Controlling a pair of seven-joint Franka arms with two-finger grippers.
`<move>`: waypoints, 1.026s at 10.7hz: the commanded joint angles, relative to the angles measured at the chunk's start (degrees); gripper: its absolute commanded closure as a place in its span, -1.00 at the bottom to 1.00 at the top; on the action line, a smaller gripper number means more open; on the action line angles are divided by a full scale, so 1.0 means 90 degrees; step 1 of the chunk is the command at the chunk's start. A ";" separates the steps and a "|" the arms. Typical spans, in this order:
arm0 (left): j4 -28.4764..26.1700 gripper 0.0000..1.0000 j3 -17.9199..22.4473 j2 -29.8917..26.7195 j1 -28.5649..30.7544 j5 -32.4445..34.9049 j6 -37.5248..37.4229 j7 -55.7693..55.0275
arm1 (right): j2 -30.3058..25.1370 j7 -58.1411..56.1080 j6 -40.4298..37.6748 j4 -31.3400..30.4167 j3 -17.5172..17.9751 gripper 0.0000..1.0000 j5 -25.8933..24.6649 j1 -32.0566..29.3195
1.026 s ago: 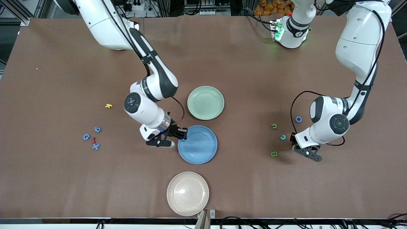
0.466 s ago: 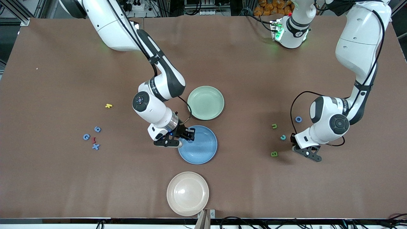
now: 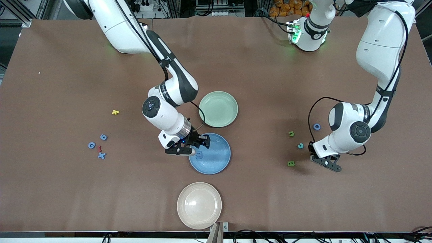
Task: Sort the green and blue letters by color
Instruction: 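Carry the blue 3 onto the blue plate with the right gripper and release, then place the green b on the green plate while the right gripper reaches 9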
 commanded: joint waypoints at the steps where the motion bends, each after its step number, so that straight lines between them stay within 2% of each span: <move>1: 0.0143 1.00 0.0004 -0.0031 -0.0029 -0.0119 0.0001 -0.0200 | -0.0291 -0.0088 -0.0343 -0.0122 -0.0077 -0.44 0.0035 -0.0247; 4: 0.0143 1.00 -0.0200 -0.0237 -0.0039 -0.0119 -0.0135 -0.0463 | -0.1071 -0.0108 -0.1221 -0.0678 -0.0087 -0.94 0.0035 -0.1028; 6: 0.0152 1.00 -0.0541 -0.0354 -0.0097 -0.0110 -0.0447 -0.1329 | -0.1298 -0.0273 -0.1787 -0.0748 -0.0125 -1.00 -0.0168 -0.1624; 8: 0.0152 1.00 -0.1000 -0.0500 -0.0214 -0.0109 -0.0740 -0.2296 | -0.1347 -0.0789 -0.1926 -0.0767 -0.0204 -1.00 -0.0977 -0.2132; 9: 0.0152 1.00 -0.1292 -0.0530 -0.0263 -0.0109 -0.0896 -0.2861 | -0.1415 -0.0840 -0.2246 -0.0787 -0.0214 -1.00 -0.1242 -0.2444; 11: 0.0123 1.00 -0.1772 -0.0560 -0.0603 -0.0061 -0.1024 -0.4275 | -0.1688 -0.1025 -0.2871 -0.0913 -0.0204 -1.00 -0.2197 -0.2981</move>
